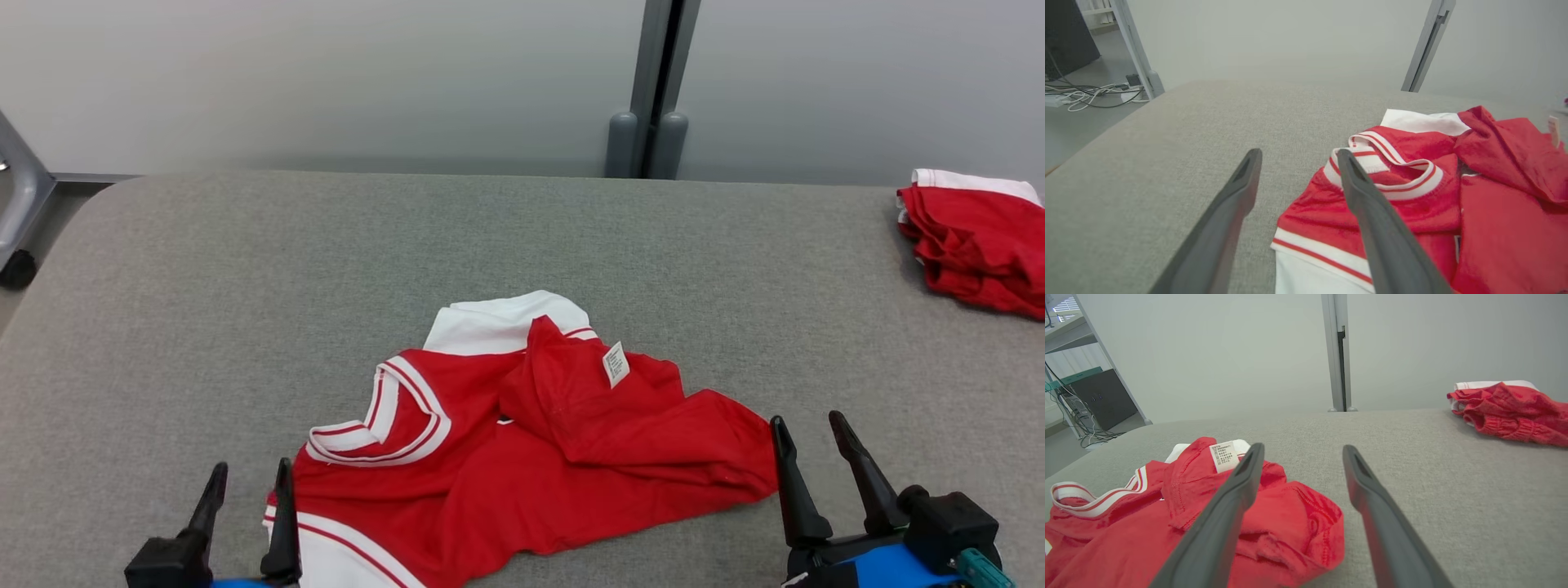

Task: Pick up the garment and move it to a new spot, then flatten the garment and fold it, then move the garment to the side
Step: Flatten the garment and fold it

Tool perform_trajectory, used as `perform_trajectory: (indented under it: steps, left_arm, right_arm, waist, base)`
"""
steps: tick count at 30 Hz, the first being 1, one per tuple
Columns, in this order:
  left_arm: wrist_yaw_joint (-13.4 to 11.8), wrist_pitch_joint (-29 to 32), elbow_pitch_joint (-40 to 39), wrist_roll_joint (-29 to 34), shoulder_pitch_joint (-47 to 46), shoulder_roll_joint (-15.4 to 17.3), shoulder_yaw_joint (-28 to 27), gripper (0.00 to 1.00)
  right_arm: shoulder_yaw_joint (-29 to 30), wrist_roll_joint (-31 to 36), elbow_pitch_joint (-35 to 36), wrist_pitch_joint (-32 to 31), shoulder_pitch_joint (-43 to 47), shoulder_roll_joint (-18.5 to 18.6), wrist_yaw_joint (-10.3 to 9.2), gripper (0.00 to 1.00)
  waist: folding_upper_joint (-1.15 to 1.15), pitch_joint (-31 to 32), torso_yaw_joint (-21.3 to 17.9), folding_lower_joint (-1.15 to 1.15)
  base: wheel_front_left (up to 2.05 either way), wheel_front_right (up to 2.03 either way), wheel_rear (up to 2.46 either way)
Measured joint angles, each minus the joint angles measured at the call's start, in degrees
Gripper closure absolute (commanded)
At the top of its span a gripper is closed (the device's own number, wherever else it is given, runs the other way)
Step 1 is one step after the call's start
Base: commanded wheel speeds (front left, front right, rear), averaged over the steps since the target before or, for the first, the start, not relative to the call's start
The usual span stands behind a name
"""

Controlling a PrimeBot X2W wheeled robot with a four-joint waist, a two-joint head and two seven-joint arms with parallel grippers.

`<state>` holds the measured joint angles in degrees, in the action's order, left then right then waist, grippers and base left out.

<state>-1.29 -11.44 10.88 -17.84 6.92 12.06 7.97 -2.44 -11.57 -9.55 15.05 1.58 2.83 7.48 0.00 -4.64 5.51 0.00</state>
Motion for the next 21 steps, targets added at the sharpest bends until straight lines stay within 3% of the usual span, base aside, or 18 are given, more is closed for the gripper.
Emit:
perform_trajectory:
  steps: [11,21]
  left_arm:
    - [1.87,2.81,-0.09,1.24,-16.21,3.83,-0.16,0.0]
    - [4.83,7.26,7.04,0.11,-29.18,6.79,-0.31,0.0]
  right_arm:
    - [0.21,0.21,0.98,0.0,-1.8,0.01,0.0,0.0]
    - [0.42,-0.54,1.68,0.0,-3.98,0.01,0.0,0.0]
  waist:
    - [0.0,-3.12,-6.02,0.0]
    - [0.01,-7.72,-11.58,0.01]
  base:
    - [0.0,0.0,0.0]
    - [0.0,0.0,0.0]
